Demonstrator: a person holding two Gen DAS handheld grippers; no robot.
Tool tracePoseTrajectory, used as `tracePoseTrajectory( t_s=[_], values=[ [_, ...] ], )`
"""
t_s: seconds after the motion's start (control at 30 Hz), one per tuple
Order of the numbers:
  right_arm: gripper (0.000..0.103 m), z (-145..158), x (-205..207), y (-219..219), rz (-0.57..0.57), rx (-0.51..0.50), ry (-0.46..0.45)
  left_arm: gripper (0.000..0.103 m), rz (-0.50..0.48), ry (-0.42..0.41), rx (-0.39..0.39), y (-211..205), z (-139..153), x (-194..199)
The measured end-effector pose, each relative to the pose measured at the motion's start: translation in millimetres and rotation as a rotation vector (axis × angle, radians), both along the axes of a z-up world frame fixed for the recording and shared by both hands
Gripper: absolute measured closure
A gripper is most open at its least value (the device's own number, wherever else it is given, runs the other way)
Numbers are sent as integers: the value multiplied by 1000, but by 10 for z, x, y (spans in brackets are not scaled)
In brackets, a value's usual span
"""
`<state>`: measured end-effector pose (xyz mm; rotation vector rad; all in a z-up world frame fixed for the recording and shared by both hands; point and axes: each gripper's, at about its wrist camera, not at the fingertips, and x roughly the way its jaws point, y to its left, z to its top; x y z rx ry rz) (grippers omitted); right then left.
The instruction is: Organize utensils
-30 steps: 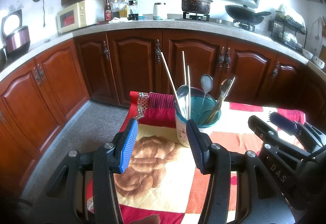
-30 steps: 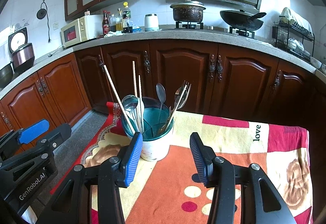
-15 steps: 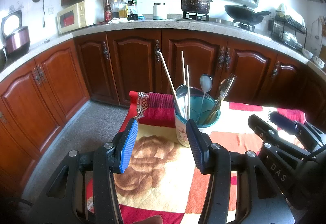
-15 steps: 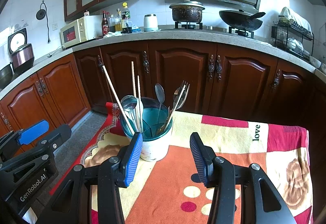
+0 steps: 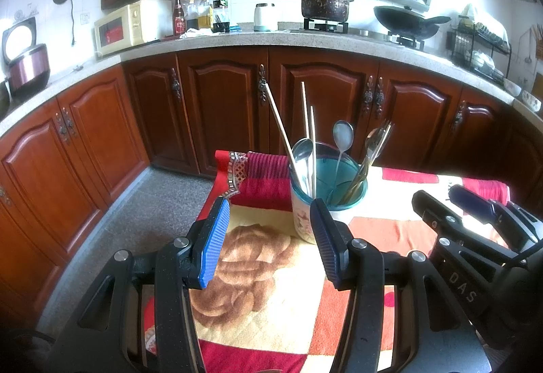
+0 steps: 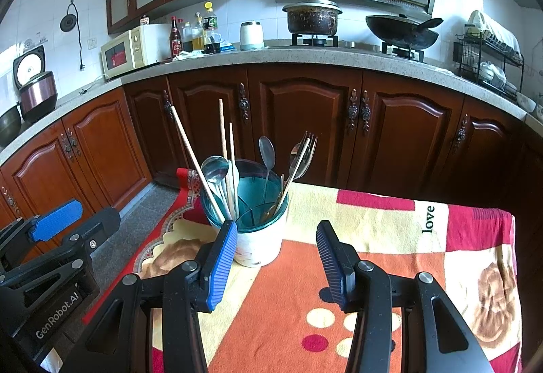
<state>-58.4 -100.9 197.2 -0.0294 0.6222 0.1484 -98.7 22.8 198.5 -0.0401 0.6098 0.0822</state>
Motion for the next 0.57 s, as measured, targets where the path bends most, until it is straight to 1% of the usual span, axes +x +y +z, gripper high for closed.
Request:
tracePoseTrajectory(
  t_s=[0.57],
  values=[
    [56, -50, 25, 17, 4, -5, 9, 54, -21, -10, 5, -36, -51, 17]
  ],
)
